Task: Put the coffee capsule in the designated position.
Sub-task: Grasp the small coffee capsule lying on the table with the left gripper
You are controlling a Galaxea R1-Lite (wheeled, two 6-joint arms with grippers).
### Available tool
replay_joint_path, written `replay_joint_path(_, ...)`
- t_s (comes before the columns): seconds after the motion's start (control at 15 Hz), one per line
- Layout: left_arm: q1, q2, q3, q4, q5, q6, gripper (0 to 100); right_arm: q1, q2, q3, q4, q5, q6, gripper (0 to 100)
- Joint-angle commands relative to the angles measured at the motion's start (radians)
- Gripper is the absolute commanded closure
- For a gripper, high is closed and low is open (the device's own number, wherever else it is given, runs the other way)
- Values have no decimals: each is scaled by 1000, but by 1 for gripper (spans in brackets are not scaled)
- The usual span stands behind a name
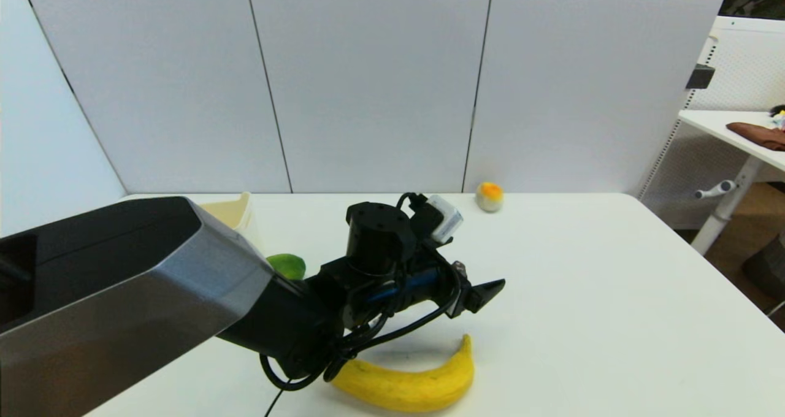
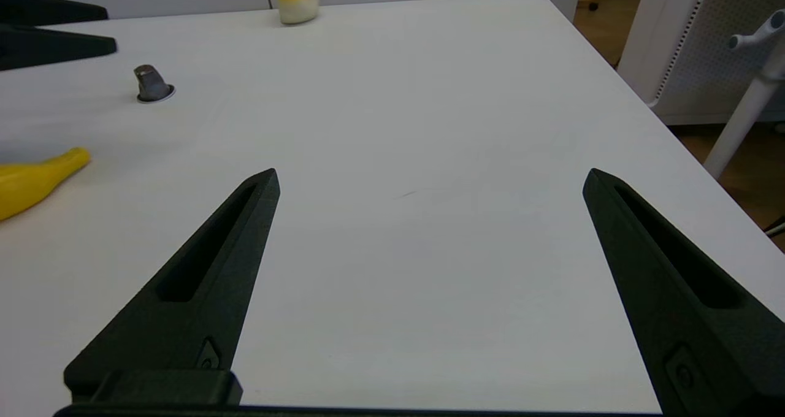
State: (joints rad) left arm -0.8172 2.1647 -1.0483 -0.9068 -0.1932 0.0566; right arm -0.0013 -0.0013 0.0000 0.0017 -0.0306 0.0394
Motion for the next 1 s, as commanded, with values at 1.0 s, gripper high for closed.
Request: replay_joint_path(1.0, 50, 164, -101, -44, 61, -6, 0, 0, 1, 0, 0, 0, 1, 0)
